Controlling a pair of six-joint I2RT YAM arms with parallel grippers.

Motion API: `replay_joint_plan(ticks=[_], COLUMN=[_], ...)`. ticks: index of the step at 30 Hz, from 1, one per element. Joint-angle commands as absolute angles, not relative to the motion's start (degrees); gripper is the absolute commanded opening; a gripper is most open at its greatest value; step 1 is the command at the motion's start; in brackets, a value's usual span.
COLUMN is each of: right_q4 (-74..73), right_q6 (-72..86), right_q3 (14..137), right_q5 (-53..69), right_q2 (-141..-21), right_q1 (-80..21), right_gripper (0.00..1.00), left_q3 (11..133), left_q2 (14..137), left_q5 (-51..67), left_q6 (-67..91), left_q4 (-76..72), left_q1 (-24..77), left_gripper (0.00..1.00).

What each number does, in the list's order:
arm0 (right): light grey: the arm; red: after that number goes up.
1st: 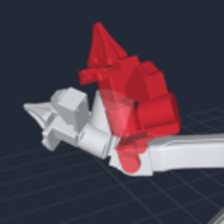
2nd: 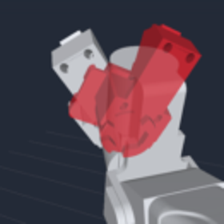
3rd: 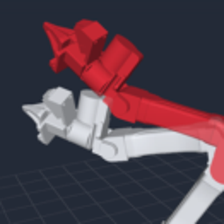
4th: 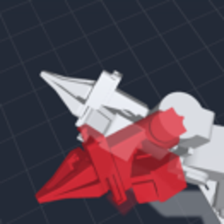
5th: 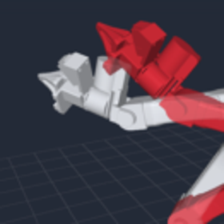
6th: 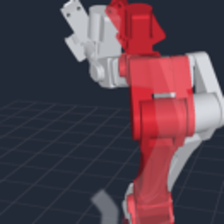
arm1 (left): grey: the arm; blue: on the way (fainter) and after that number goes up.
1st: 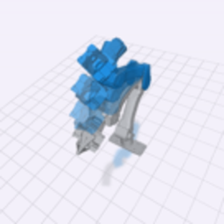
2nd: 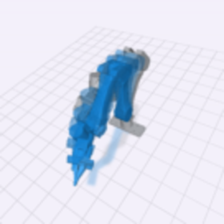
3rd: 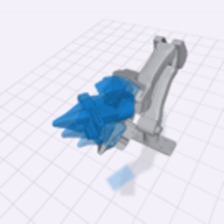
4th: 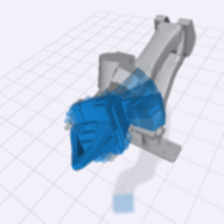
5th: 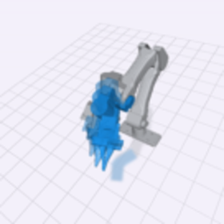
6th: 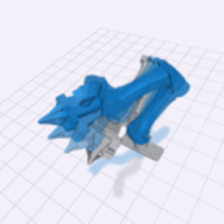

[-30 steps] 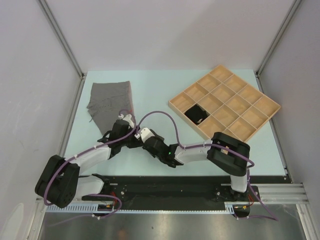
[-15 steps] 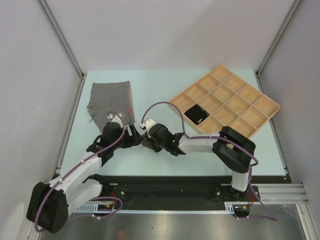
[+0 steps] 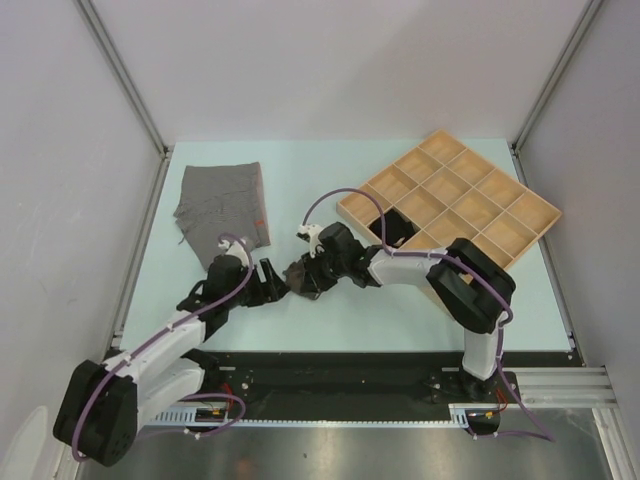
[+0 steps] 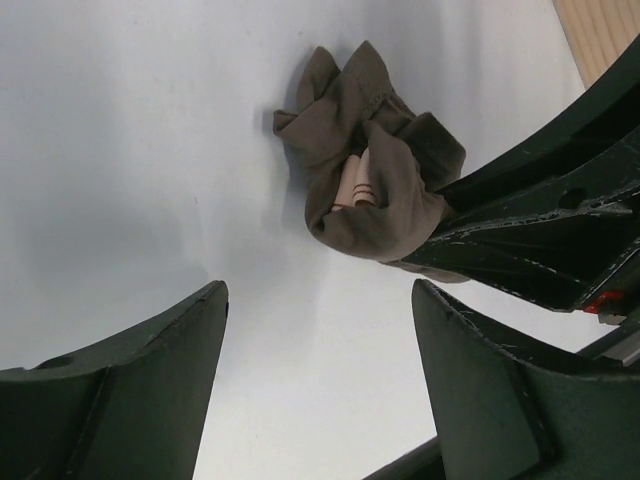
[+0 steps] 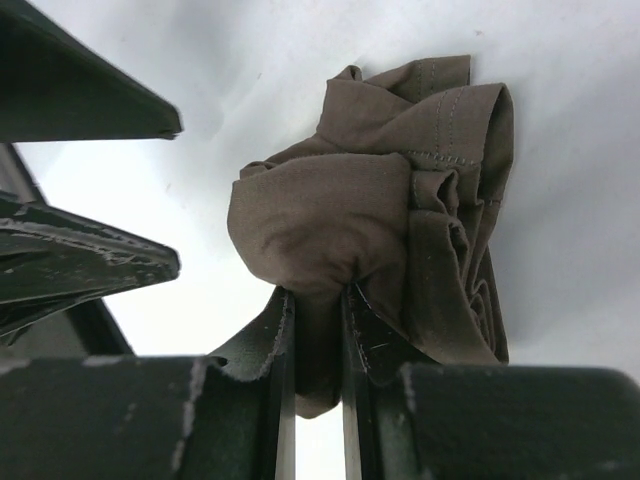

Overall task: Roll the underwear
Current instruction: Roll the underwear to the center of the board.

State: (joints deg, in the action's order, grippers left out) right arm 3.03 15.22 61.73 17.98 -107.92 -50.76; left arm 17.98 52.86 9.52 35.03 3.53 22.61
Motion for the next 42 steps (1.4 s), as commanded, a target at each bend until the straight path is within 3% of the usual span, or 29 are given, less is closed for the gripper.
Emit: replay_joint_plan(ticks=[1,18,21,25,27,30,31,34,37,42], right_q4=[-3.3,-5.0,-5.2,-5.4,-6.2,-6.9,-7.4,-8.5,-9.8,-12.9], right_q6=[18.3,17.7,17.6,17.6,17.1,16.4,16.3,15.6,14.9,13.2], right_q3=[60.9,64.0,64.4,64.9,65.2,65.5,65.6,65.8,66.2,67.5], right_q5=[29.9,34.1,34.5,34.5,34.3,33.8,33.3,32.4,30.7,27.1], right_q2=[-112.0,-116.0,-116.7,-116.5,-116.0,-114.9,-114.5,-113.0,-111.3,-108.2], right_q1=[-49.7,-44.4,-44.1,-43.9,-43.8,-43.8,-43.8,-43.7,-43.6,-43.5], right_gripper=[0.00,0.00,0.00,0.01,0.04,0.18,0.29,0.47,0.55,0.60], left_q3=[18.2,21.1,22.1,22.5,22.5,22.7,22.8,23.1,23.0,22.9], left_q2=[55.4,73.5,75.5,79.0,80.1,81.4,81.8,82.1,82.0,82.1], left_q5=[11.1,12.5,12.6,12.6,12.8,13.0,13.1,12.8,12.3,11.5], left_q6=[36.8,36.6,36.3,36.2,36.3,36.1,35.9,35.2,34.3,33.1], left_q4=[-5.3,-20.2,-21.1,-22.1,-23.0,-23.9,-23.7,-23.1,-22.6,-22.2], left_q1=[22.7,23.8,24.1,24.4,24.5,24.9,25.0,25.3,25.8,26.8], left_gripper=[0.79,0.76,0.69,0.50,0.40,0.28,0.27,0.26,0.24,0.24])
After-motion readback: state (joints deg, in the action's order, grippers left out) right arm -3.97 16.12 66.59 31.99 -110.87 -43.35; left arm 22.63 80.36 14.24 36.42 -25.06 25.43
